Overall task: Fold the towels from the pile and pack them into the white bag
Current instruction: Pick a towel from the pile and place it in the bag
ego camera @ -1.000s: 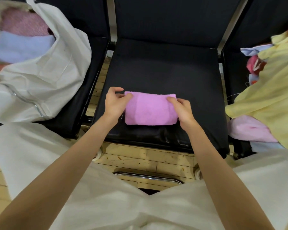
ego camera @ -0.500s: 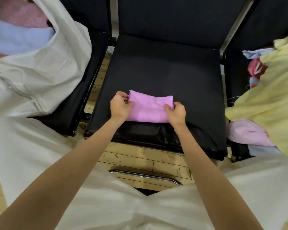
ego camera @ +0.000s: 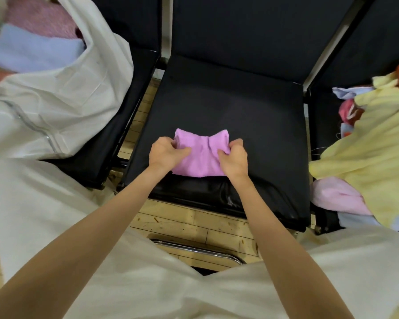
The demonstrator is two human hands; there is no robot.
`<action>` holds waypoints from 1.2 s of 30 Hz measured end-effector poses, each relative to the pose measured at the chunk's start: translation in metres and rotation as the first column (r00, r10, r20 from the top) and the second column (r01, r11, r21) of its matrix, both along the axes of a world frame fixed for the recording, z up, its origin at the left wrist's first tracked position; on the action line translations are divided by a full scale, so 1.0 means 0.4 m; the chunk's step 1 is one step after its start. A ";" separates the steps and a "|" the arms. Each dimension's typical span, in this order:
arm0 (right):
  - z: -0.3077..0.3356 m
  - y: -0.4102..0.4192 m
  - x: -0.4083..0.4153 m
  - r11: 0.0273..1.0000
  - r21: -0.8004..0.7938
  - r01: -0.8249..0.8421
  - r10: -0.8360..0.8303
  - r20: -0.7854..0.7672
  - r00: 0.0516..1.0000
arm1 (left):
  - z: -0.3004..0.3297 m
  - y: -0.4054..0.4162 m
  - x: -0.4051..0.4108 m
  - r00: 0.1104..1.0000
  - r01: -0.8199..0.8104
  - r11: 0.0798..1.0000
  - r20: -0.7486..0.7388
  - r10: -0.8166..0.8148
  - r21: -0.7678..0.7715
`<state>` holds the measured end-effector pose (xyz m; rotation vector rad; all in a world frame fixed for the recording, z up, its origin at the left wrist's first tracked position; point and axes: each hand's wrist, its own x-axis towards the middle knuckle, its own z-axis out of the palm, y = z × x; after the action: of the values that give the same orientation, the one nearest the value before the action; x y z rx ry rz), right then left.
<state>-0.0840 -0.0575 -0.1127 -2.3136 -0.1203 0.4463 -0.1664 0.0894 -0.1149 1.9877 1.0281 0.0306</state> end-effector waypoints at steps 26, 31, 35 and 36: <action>0.270 0.660 -0.070 0.807 0.370 -0.459 0.366 0.297 0.882 | 0.317 0.687 -0.202 0.815 -0.280 0.924 0.573 0.085 0.261; 0.291 0.838 -0.065 0.795 0.339 -0.503 0.379 0.371 0.848 | 0.346 0.822 -0.176 0.797 -0.363 0.870 0.595 0.104 0.333; 0.300 0.958 -0.035 0.791 0.216 -0.572 0.467 0.390 0.794 | 0.336 0.929 -0.137 0.844 -0.386 0.834 0.517 0.145 0.395; 0.302 0.982 -0.027 0.789 0.178 -0.588 0.490 0.394 0.777 | 0.327 0.953 -0.132 0.857 -0.379 0.837 0.490 0.156 0.396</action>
<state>-0.0949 0.3352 0.0080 -2.0050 -0.9864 0.2888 -0.2193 0.4707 0.0160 2.0966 1.0570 0.9452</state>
